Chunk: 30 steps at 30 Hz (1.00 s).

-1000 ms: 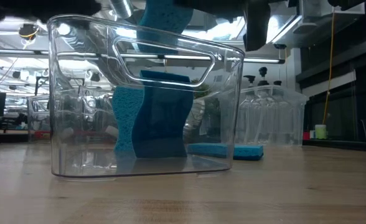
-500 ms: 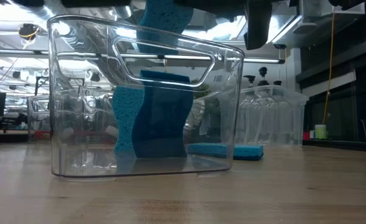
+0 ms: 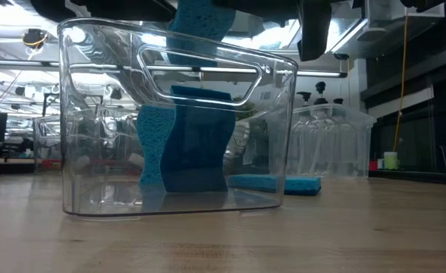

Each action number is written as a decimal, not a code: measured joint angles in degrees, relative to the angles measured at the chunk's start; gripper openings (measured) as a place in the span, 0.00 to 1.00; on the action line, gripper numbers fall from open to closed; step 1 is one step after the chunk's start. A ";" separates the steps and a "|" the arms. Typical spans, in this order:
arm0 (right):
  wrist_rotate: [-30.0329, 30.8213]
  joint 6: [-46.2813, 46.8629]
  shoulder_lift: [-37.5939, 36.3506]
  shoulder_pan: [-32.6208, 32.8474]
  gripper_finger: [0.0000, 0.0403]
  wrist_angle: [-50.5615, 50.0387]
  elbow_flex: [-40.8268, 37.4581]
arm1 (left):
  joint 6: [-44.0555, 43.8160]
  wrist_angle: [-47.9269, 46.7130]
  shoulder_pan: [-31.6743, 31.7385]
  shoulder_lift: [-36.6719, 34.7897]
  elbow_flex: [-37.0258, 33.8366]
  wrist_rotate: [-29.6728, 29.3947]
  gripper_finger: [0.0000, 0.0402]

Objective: Pick & Place Kitchen Sink Supplies
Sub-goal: Put the sponge into the bottom transparent bin

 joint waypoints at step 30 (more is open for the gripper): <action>-6.59 0.44 -0.02 -1.84 0.04 0.13 -0.04 | -1.47 2.94 1.57 5.57 -0.02 2.66 0.20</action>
